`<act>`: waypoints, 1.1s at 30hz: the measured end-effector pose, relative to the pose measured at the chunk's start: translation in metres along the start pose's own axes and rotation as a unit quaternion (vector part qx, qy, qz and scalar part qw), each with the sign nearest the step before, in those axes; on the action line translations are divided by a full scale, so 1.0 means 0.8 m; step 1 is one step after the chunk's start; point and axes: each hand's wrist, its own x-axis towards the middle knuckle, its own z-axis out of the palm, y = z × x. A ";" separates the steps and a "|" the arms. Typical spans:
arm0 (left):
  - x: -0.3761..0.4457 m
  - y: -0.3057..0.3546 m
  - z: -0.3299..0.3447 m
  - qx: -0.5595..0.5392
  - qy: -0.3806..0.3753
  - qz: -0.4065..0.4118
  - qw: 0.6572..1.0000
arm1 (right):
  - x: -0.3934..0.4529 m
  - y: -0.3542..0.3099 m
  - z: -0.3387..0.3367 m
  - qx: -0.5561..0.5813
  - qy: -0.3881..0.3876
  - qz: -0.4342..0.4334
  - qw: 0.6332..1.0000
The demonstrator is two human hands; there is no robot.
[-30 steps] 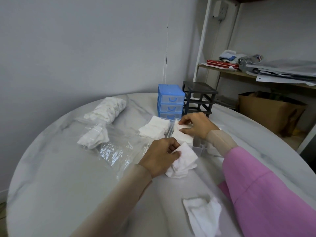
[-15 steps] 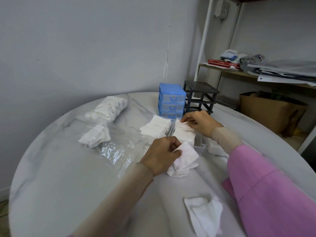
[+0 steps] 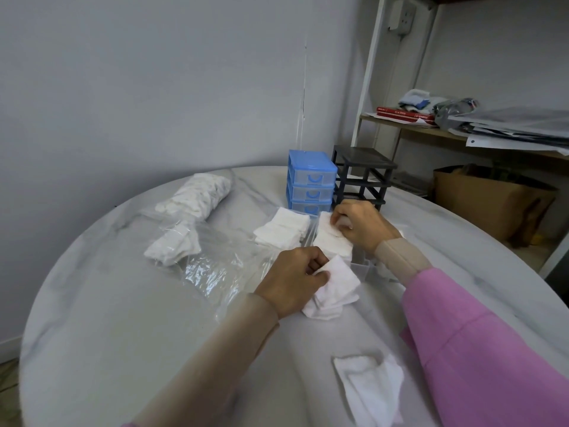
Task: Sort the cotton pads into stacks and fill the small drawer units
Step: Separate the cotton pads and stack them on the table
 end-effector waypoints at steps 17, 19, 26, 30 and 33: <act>0.004 -0.012 -0.001 -0.020 0.089 -0.081 0.993 | -0.030 -0.014 -0.015 -0.065 0.196 -0.121 0.971; 0.004 -0.012 -0.001 -0.012 0.096 -0.088 0.991 | -0.041 -0.013 -0.009 -0.080 0.178 -0.148 0.970; 0.001 -0.010 0.003 0.001 0.083 -0.094 0.992 | -0.061 -0.010 0.004 -0.056 0.114 -0.131 0.983; 0.000 -0.010 0.003 0.001 0.080 -0.093 0.992 | -0.058 -0.013 0.005 -0.067 0.120 -0.134 0.981; 0.001 -0.010 0.002 0.005 0.081 -0.095 0.992 | -0.057 -0.016 0.002 -0.092 0.107 -0.167 0.976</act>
